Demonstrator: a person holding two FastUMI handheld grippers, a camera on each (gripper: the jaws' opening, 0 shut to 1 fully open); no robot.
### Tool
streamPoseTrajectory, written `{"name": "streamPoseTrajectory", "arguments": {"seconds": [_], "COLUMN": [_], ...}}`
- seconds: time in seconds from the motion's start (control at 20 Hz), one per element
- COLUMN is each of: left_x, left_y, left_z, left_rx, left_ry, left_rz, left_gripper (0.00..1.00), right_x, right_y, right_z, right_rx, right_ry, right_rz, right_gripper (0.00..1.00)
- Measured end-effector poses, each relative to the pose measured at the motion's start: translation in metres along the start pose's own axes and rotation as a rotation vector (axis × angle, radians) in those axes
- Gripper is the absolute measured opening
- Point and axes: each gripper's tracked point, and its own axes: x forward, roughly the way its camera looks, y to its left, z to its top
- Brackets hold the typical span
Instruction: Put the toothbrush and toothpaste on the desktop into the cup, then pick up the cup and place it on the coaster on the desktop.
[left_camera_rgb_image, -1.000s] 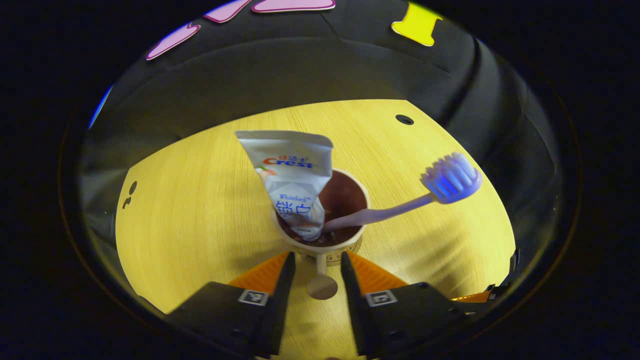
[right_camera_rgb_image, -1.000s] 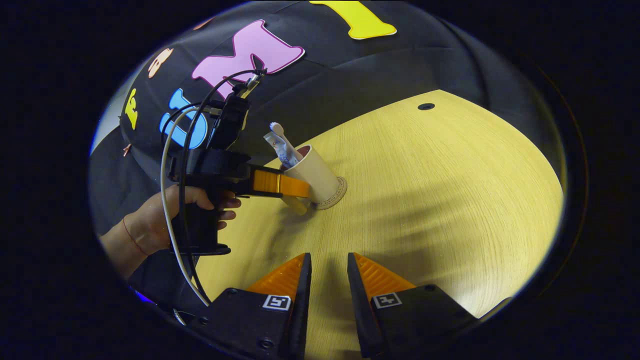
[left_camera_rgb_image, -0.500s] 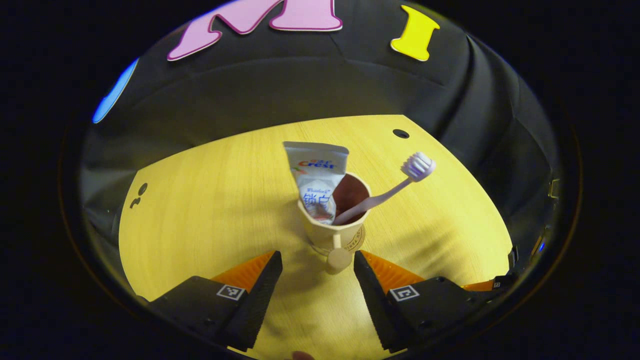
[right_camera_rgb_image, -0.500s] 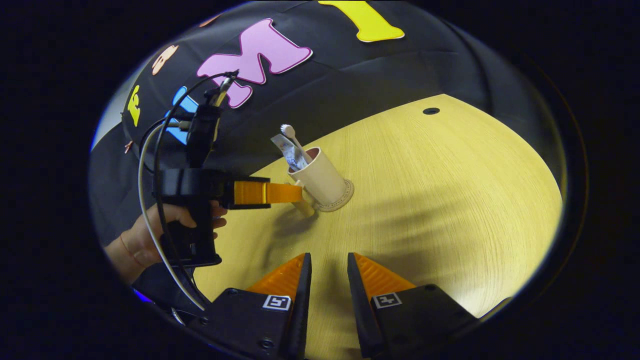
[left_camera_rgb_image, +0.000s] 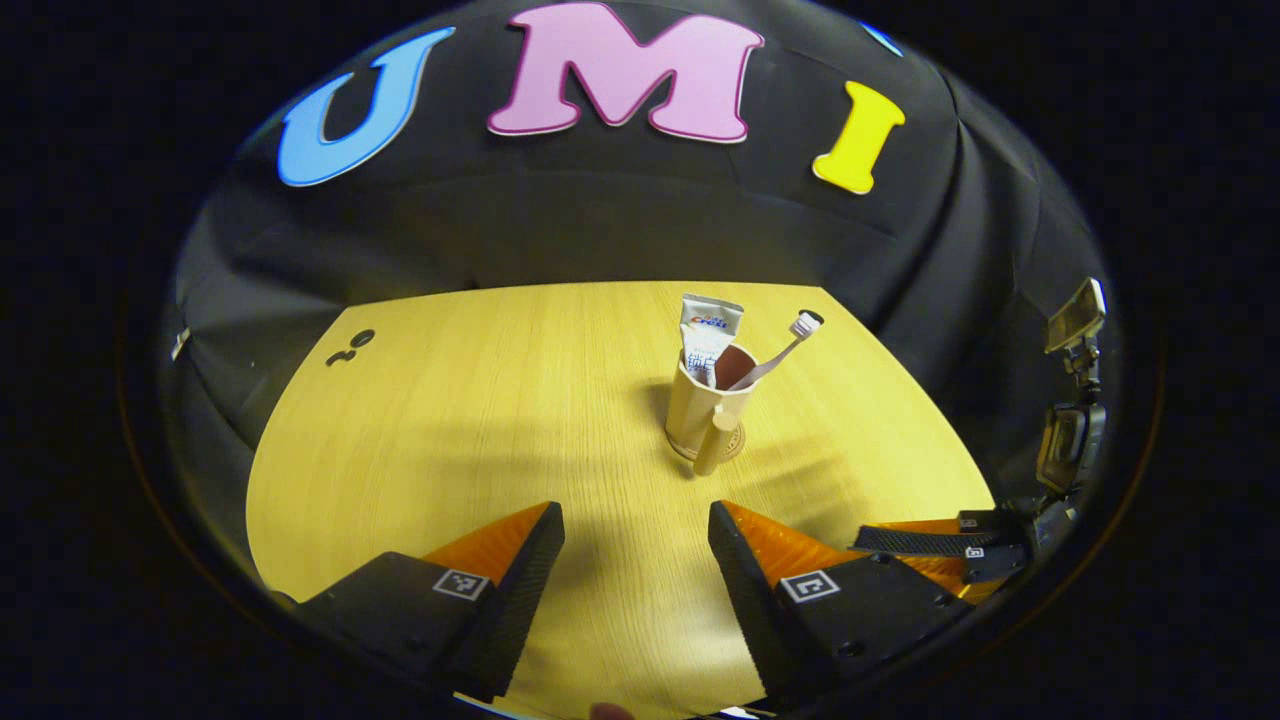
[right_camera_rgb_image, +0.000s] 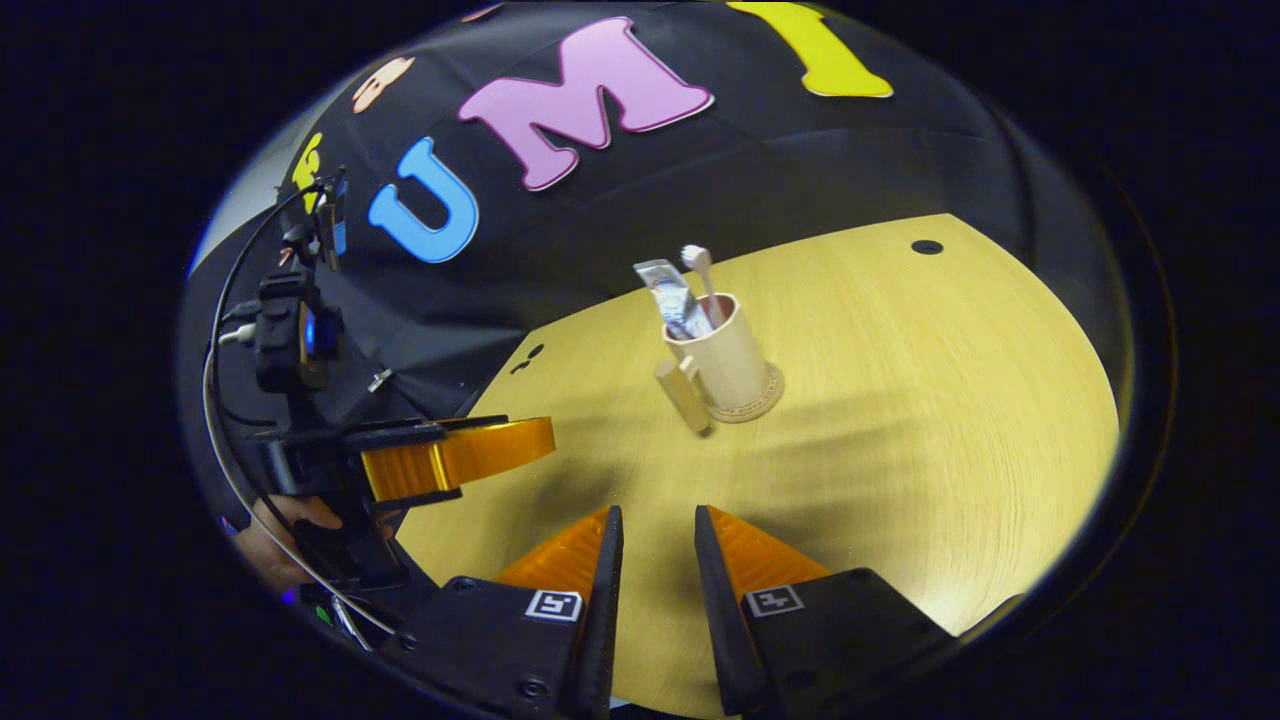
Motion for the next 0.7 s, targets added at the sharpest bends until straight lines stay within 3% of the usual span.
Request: {"name": "streamPoseTrajectory", "arguments": {"seconds": [0.15,0.2,0.7], "left_x": [-0.031,-0.039,-0.103], "left_y": [0.014,0.018,0.052], "left_z": [-0.020,-0.026,-0.060], "left_rx": [-0.040,-0.056,-0.167], "left_ry": [-0.002,-0.005,-0.041], "left_rz": [0.024,0.034,0.088], "left_gripper": [0.86,0.91,0.93], "right_x": [-0.002,-0.003,0.003], "right_y": [0.030,0.038,0.088], "right_z": [-0.001,-0.001,0.008], "right_rx": [-0.007,-0.018,-0.063], "right_ry": [0.019,0.024,0.029], "right_rz": [0.039,0.047,0.070], "right_gripper": [0.44,0.45,0.44]}}
